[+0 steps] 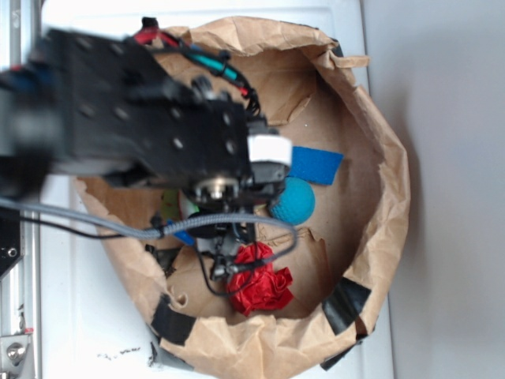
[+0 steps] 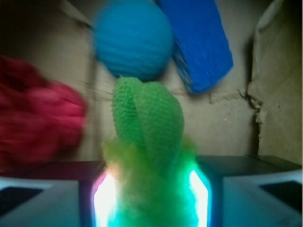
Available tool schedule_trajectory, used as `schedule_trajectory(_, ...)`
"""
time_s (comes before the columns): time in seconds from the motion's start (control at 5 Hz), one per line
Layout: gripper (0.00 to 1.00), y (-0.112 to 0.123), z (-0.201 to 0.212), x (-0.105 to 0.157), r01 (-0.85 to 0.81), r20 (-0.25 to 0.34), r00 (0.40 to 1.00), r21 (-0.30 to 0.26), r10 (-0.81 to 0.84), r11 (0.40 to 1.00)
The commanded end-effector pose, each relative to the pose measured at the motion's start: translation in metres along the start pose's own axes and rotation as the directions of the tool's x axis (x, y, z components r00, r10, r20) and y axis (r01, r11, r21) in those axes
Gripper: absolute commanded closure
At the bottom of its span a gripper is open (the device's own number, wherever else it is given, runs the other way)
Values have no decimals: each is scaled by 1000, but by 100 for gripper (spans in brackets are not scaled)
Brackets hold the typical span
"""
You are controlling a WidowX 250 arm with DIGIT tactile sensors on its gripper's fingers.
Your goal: Grab the green animal.
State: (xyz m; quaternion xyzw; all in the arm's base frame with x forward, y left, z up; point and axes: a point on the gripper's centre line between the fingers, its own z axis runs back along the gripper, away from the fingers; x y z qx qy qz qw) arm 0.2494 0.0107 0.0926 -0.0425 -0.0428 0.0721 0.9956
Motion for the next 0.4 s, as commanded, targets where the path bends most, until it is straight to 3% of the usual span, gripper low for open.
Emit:
schedule_trajectory(0.0, 100, 49, 96, -84, -17, 147, 989, -69, 27, 997)
schedule_trajectory(0.2, 100, 70, 116, -131, -13, 178, 984, -31, 18, 999)
